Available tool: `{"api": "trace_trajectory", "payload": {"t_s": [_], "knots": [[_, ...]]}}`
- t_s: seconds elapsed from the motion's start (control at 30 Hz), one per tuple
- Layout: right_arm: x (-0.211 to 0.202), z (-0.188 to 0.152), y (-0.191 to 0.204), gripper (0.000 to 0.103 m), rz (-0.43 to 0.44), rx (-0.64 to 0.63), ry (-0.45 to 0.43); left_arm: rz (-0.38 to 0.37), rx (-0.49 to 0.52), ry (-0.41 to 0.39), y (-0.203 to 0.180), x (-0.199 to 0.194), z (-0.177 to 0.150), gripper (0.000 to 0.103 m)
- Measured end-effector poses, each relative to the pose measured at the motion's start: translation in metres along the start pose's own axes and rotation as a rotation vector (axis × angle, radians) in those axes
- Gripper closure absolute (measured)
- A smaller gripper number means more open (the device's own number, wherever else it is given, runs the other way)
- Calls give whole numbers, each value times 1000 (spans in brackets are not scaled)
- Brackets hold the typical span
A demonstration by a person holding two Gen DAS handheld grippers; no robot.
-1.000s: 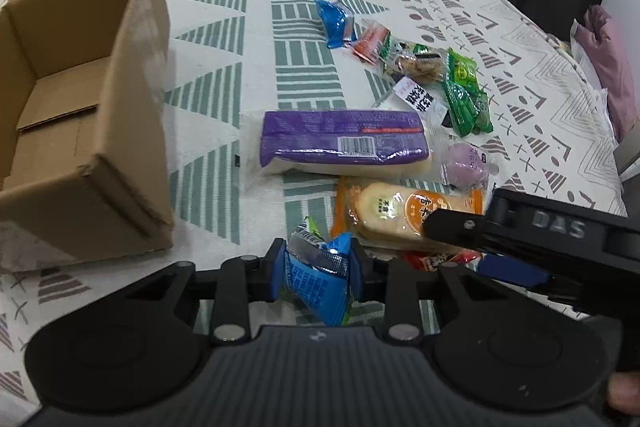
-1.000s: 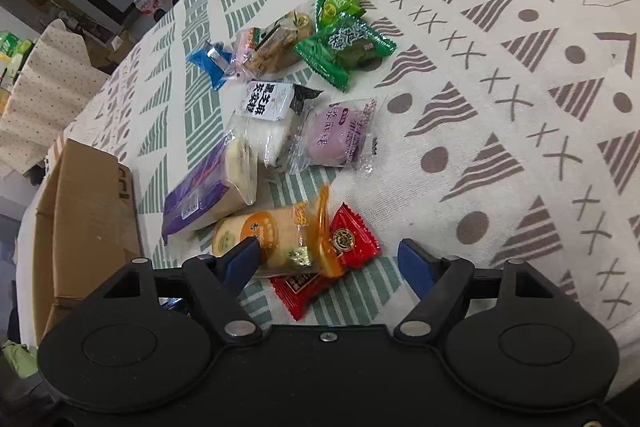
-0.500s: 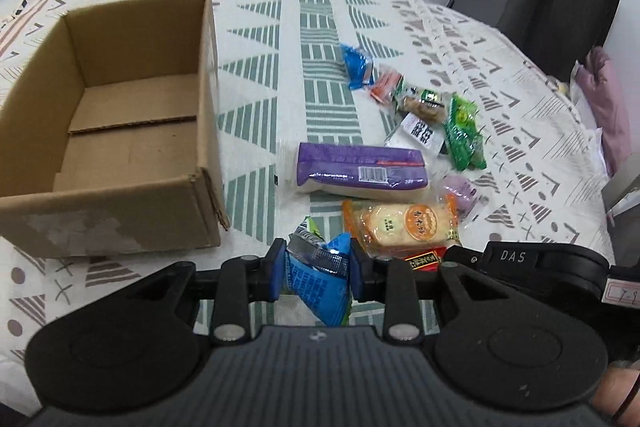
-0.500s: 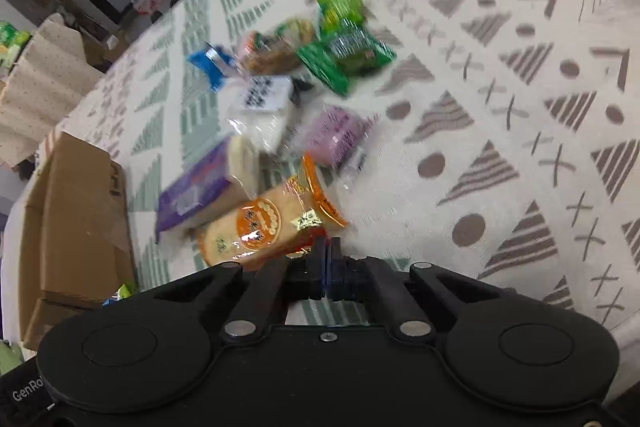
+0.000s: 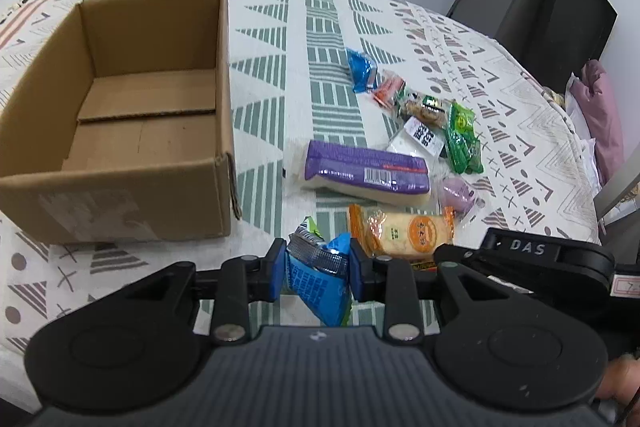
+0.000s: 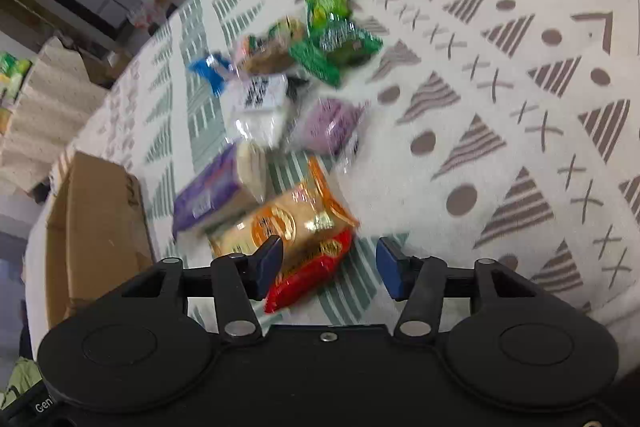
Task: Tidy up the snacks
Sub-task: 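Grasp the blue candy with left tool while right tool grasps red bar, then carry both snacks over the box and open both tools to drop them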
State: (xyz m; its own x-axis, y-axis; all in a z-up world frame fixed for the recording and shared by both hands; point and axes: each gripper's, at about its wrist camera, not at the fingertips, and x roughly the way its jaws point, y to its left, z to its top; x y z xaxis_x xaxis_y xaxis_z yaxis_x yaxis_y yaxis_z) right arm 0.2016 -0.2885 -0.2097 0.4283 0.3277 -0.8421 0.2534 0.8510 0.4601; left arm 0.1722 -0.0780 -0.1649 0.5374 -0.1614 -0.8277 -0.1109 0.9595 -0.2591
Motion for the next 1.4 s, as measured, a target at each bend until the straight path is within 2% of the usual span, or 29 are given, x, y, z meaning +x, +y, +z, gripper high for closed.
{"api": "trace_trajectory", "payload": {"t_s": [0.1,0.13,0.3,0.33,0.37,0.43,0.63,0.8,1.4], "knots": [[10,-3,5,43,-3,-6,50,-8,2,8,0,5,0,72],[12,-5,9,40,-15,-23,46,-11,1,10,1,7,0,72],[22,-10,22,41,-71,-75,-3,-9,-7,21,5,14,-1,72],[23,-12,25,43,-84,-95,-14,-6,-9,23,6,15,0,72],[23,-13,28,50,-97,-114,-25,-4,-12,24,7,15,0,72],[22,-12,28,75,-107,-129,-41,1,-13,24,7,15,-1,72],[9,-9,16,80,-45,-77,-50,-1,-9,9,3,6,1,72],[-17,-9,15,82,13,-63,-101,-6,2,-30,-3,-12,6,72],[-74,-10,62,84,140,-164,-257,-7,-29,-157,8,-67,27,72]]}}
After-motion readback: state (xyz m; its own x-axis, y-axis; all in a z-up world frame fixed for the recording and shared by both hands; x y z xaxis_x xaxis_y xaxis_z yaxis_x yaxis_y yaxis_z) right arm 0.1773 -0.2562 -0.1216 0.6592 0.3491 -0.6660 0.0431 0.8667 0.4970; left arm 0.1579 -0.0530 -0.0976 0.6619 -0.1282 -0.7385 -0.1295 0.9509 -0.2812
